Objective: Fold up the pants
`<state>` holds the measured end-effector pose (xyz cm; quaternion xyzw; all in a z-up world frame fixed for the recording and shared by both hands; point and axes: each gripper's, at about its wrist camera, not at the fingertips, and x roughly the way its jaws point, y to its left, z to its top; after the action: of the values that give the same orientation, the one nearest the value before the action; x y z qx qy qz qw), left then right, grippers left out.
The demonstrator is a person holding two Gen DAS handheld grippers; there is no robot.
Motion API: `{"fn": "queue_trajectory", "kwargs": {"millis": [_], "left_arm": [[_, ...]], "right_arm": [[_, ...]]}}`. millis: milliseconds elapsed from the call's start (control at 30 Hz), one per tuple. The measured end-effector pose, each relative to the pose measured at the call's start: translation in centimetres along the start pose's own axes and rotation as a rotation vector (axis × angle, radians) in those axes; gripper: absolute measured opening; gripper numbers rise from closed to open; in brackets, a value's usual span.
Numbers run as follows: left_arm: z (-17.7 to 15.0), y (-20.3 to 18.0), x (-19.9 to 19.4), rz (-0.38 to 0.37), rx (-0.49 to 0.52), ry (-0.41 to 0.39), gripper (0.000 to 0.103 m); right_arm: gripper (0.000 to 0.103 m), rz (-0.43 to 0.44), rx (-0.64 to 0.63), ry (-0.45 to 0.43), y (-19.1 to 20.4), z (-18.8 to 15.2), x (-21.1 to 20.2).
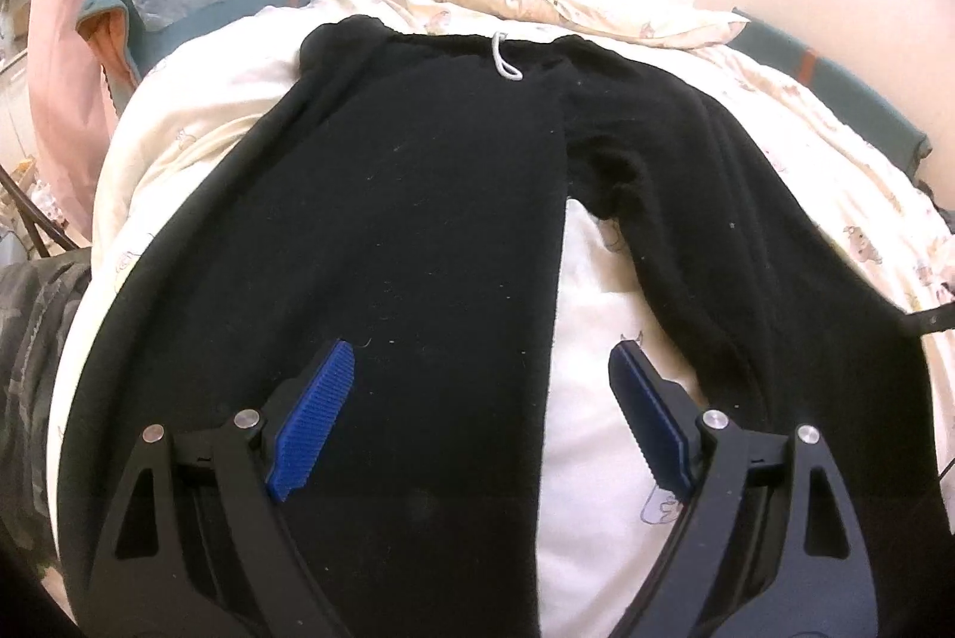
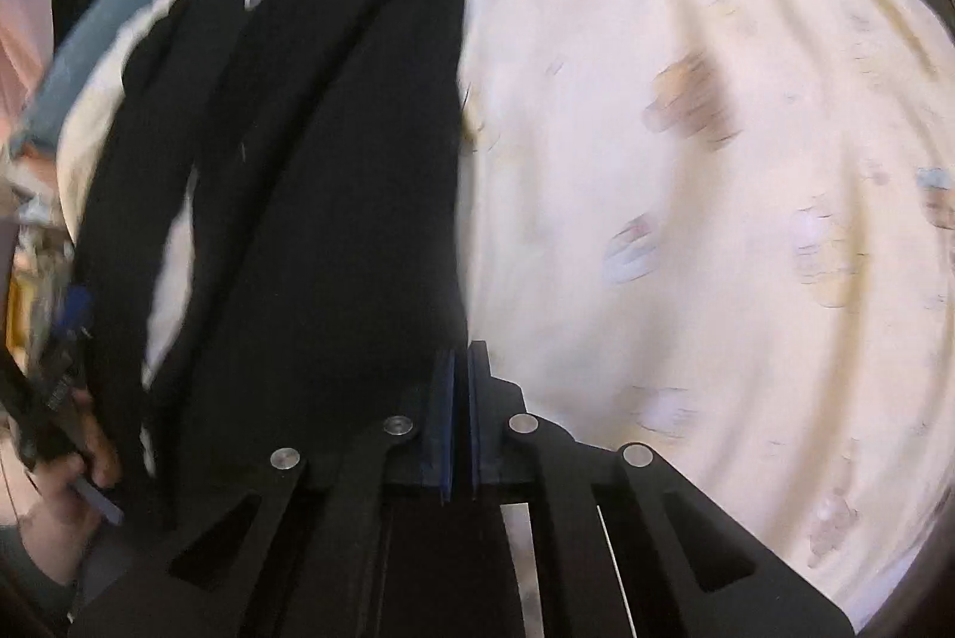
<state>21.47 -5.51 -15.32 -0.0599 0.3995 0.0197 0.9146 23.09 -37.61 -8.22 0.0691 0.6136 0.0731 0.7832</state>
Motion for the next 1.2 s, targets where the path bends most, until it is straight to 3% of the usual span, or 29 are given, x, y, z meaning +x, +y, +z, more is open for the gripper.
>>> {"fn": "queue_trajectory", "kwargs": {"millis": [67, 133, 167, 300, 467, 533, 567, 600, 733, 933, 1000, 1067, 1200], "left_arm": [[-0.1, -0.2, 0.1, -0.003, 0.009, 0.004, 0.085], [-0.2, -0.5, 0.3, -0.009, 0.024, 0.014, 0.085], [-0.2, -0.7, 0.4, -0.014, 0.028, 0.017, 0.085], [-0.6, -0.8, 0.6, -0.049, 0.018, 0.067, 0.085], [-1.1, -1.0, 0.5, -0.079, -0.003, 0.148, 0.085], [-1.2, -1.2, 0.1, -0.097, -0.027, 0.205, 0.085], [-1.2, -1.3, -0.2, -0.112, -0.039, 0.231, 0.085], [-1.4, -1.5, -0.8, -0.135, -0.057, 0.258, 0.085], [-3.2, -2.4, -3.8, -0.206, -0.074, 0.339, 0.085], [-8.3, -3.5, -7.3, -0.246, -0.072, 0.490, 0.085], [-9.5, -4.0, -8.3, -0.228, -0.037, 0.494, 0.085], [-10.2, -4.6, -8.9, -0.225, -0.016, 0.501, 0.085], [-11.8, -5.9, -9.3, -0.219, 0.052, 0.511, 0.085]], "right_arm": [[0.002, -0.106, -0.012, 0.004, -0.2, -0.4, 0.2], [0.002, -0.283, -0.059, 0.062, -0.8, -0.8, 3.4], [0.002, -0.312, -0.081, 0.085, -0.9, -1.0, 4.6], [0.006, -0.270, -0.036, 0.115, -1.1, -0.2, 5.5], [0.020, -0.180, 0.002, 0.060, -2.2, -1.0, 0.7], [0.035, -0.098, 0.054, 0.055, -2.4, -2.8, -1.7], [0.055, -0.081, 0.067, 0.050, -2.3, -3.5, -2.4], [0.063, -0.070, 0.084, 0.037, -2.3, -4.9, -3.6], [0.063, -0.030, 0.142, 0.096, -3.2, -11.0, -4.8], [0.058, -0.063, 0.176, 0.201, -4.2, -16.1, -4.6], [0.046, -0.061, 0.215, 0.196, -5.0, -17.1, -5.0], [0.044, -0.071, 0.227, 0.207, -4.9, -17.8, -4.8], [0.004, -0.100, 0.163, 0.251, -3.6, -17.5, -4.4]]}}
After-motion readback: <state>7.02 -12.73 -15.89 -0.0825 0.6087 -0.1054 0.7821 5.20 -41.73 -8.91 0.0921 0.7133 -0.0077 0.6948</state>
